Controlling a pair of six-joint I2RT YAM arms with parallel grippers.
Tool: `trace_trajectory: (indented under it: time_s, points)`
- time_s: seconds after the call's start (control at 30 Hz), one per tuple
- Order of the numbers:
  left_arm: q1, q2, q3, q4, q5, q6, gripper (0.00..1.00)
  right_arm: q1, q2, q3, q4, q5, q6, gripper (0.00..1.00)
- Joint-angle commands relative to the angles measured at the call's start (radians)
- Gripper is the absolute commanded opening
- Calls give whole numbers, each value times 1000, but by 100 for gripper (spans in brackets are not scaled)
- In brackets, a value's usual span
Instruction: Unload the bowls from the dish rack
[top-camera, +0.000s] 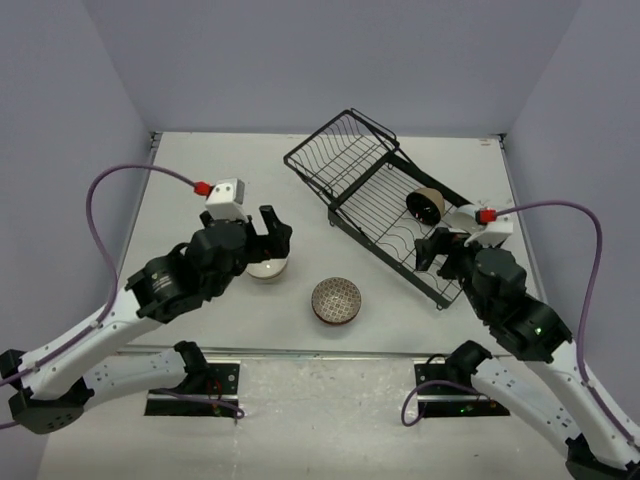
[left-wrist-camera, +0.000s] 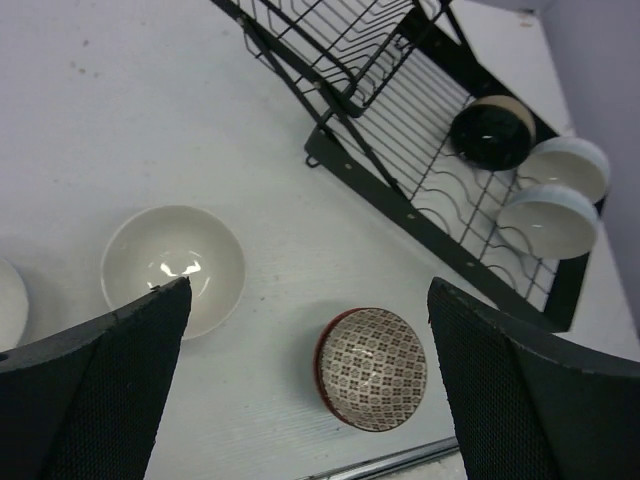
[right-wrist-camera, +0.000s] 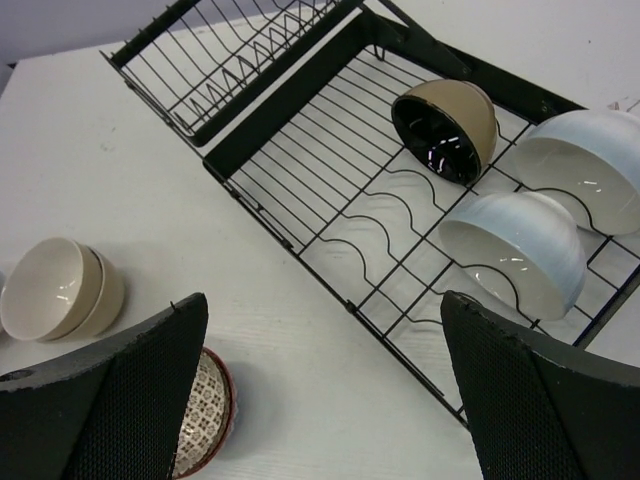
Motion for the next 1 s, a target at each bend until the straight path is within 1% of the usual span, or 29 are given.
trace_trajectory:
  time_s: [0.0,0.03,0.1,0.13,0.17,0.2,0.23,0.27,0.3,0.33,0.37,0.4,0.43,0.47,0.5,0.53,0.57,0.63,0.7,0.73,0.77,0.8,0.87,0.97]
  points:
    - [5,-98,-151,307,85,-54,100,-1,70,15,64,16,47,99]
    - [5,-105,-156,327,109,-58,100,1,78,6,101,27,17,99]
    - [5,-98,-135,318,108,-81,100,-1,115,-8,152,81,-75,99]
    - [5,-92,-127,311,105,-83,100,-2,203,21,152,158,-171,99]
    - [5,-92,-121,304,111,-77,100,-4,263,50,134,205,-204,99]
    - [5,-93,-117,303,120,-66,100,-5,324,81,109,251,-273,99]
    - [5,-96,-108,294,136,-55,100,-8,433,127,109,289,-323,99]
    - [5,-99,-104,265,142,-32,100,-10,486,144,112,334,-371,99]
    - [5,-102,-90,240,146,-17,100,-14,533,170,159,352,-496,99]
    - [5,-105,-78,213,142,-3,100,-17,616,175,199,366,-563,99]
    - [5,-105,-67,132,131,9,100,-33,650,175,245,368,-625,99]
    - [5,-107,-58,90,121,19,100,-50,681,173,324,334,-728,99]
    - [5,-119,-52,56,110,28,100,-66,711,173,375,320,-774,99]
    - [5,-130,-50,-3,102,43,100,-103,778,175,418,323,-811,99]
    - [5,-159,-55,-28,79,46,100,-125,822,210,455,334,-850,99]
    - [5,-177,-73,-54,70,61,100,-157,919,241,457,352,-861,99]
    - [5,-196,-81,-65,62,71,100,-166,967,267,457,407,-888,97]
    - [5,-246,-108,-87,32,103,100,-192,1076,321,457,426,-917,92]
    - [5,-292,-140,-85,-14,114,100,-211,1116,331,507,417,-950,87]
    - [5,-303,-159,-78,-33,121,100,-212,1133,328,537,411,-966,80]
    - [5,-314,-192,-78,-54,120,100,-214,1167,322,564,408,-1011,78]
    - [5,-329,-209,-75,-91,121,100,-220,1187,322,606,415,-1029,78]
    - [5,-343,-252,-64,-131,123,100,-232,1244,345,632,425,-1048,77]
    - [5,-365,-283,-39,-150,135,100,-248,1282,362,632,421,-1033,74]
